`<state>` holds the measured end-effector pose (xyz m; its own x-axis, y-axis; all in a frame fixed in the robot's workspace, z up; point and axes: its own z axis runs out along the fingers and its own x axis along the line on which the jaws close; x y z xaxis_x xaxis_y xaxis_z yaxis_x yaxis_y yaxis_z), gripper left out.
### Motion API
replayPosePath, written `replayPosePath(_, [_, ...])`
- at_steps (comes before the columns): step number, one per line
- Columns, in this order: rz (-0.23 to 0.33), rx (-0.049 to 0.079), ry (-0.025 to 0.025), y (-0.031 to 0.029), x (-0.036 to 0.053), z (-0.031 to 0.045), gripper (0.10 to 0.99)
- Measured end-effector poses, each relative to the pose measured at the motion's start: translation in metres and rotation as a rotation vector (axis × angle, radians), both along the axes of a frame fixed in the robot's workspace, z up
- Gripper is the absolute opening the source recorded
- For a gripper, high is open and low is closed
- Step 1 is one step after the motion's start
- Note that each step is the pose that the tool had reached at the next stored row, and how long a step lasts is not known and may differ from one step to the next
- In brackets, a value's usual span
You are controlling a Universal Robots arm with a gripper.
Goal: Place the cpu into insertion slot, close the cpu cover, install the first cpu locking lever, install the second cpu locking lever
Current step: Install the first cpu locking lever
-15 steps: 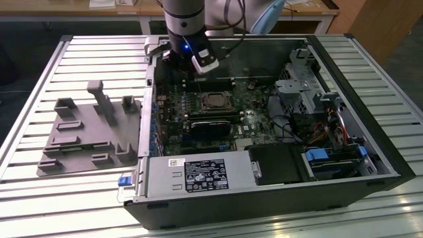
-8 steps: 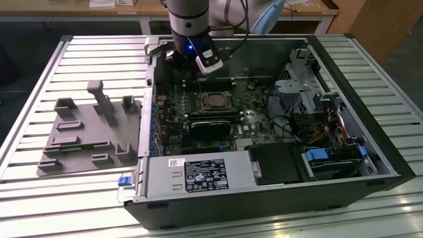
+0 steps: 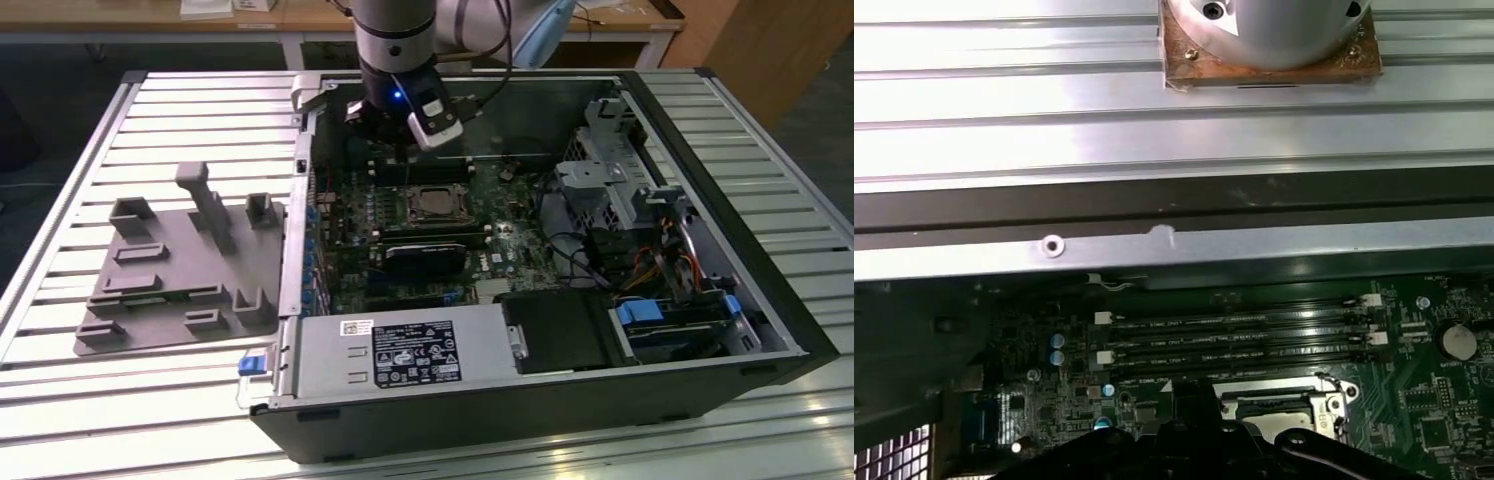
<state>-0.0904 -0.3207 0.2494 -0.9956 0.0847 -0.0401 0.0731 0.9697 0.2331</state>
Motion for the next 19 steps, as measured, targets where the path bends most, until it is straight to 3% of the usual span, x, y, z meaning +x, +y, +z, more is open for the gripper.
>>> replayPosePath(7, [0.000, 0.000, 0.0001, 0.0000, 0.0124, -0.0002, 0.102])
replayPosePath(15, [0.000, -0.001, -0.0009, 0.0000, 0.0135, -0.0002, 0.102])
replayPosePath(16, [0.000, -0.002, -0.0058, 0.0000, 0.0134, -0.0003, 0.102])
replayPosePath(17, [0.000, -0.004, -0.0143, 0.0000, 0.0130, -0.0007, 0.102])
replayPosePath(19, [0.000, -0.009, -0.0350, 0.0000, 0.0121, -0.0013, 0.102])
